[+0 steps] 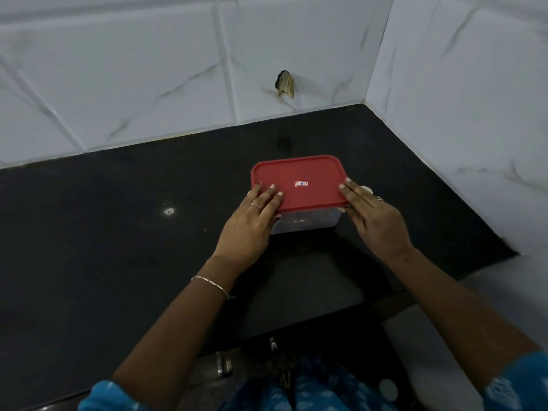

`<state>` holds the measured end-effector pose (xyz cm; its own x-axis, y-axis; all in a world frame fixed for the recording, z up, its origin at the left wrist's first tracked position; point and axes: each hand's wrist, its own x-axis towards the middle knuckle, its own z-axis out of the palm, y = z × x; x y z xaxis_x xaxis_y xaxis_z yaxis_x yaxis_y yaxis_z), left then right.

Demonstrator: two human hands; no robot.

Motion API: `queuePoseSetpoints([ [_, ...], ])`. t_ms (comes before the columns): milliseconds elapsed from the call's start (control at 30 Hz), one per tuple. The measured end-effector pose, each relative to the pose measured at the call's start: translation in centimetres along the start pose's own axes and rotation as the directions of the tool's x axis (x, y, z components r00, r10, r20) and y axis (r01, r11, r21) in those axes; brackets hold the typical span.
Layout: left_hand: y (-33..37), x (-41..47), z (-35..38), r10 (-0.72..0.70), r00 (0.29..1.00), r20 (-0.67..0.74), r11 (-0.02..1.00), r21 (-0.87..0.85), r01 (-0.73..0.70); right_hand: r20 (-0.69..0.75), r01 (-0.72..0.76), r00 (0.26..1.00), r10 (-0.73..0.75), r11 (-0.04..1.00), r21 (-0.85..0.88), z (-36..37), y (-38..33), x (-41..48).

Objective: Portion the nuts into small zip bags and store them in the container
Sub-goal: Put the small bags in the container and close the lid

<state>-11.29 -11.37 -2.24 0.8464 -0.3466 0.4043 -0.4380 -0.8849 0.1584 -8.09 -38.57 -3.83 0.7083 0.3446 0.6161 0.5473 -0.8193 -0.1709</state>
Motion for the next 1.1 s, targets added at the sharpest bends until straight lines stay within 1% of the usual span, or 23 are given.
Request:
queuePoseSetpoints([
  [100, 0.3, 0.1, -0.3, 0.008, 1.000, -0.016, 0.998, 0.062, -0.007, 0.031, -0.013, 0.999, 0.013, 1.000, 0.001, -0.5, -0.2, 0.1],
  [200, 1.0, 1.1, -0.1, 0.042, 0.998, 0.040, 0.984, 0.169, -0.048, 0.068, -0.029, 0.997, 0.030, 1.000, -0.012, -1.0, -0.7, 0.3],
  [333, 2.5, 2.2, 0.7, 0.090, 0.992, 0.085, 0.976, 0.190, -0.105, 0.116, -0.035, 0.993, 0.039, 0.999, -0.031, -0.7, -1.8, 0.6],
  [467, 1.9, 2.5, 0.4, 0.080, 0.993, 0.088, 0.958, 0.267, -0.101, 0.071, 0.042, 0.997, -0.037, 0.996, -0.078, 0.7, -2.6, 2.6],
  [567, -0.1, 3.1, -0.1, 0.072, 0.994, 0.083, 0.942, 0.322, -0.095, 0.120, 0.076, 0.990, -0.067, 0.995, -0.068, 2.5, -3.0, 4.8],
  [633, -1.8, 3.4, -0.5, 0.047, 0.996, 0.082, 0.935, 0.348, -0.073, 0.162, 0.104, 0.983, -0.086, 0.989, -0.106, 3.8, -3.6, 6.4],
  [767, -4.8, 3.9, -0.9, -0.028, 0.993, 0.117, 0.940, 0.342, -0.014, 0.178, 0.186, 0.972, -0.151, 0.962, -0.200, 5.2, -5.5, 9.3],
  [900, -6.9, 5.3, -0.7, -0.077, 0.987, 0.143, 0.956, 0.291, 0.033, 0.158, 0.194, 0.974, -0.165, 0.963, -0.189, 6.7, -5.6, 11.1],
  [1000, -7.5, 6.2, -0.4, -0.113, 0.976, 0.188, 0.960, 0.275, 0.058, 0.175, 0.202, 0.970, -0.168, 0.959, -0.199, 7.2, -5.3, 12.1],
  [1100, -7.3, 6.6, -0.2, -0.119, 0.980, 0.160, 0.964, 0.254, 0.076, 0.200, 0.203, 0.966, -0.162, 0.957, -0.207, 7.3, -5.1, 12.5],
])
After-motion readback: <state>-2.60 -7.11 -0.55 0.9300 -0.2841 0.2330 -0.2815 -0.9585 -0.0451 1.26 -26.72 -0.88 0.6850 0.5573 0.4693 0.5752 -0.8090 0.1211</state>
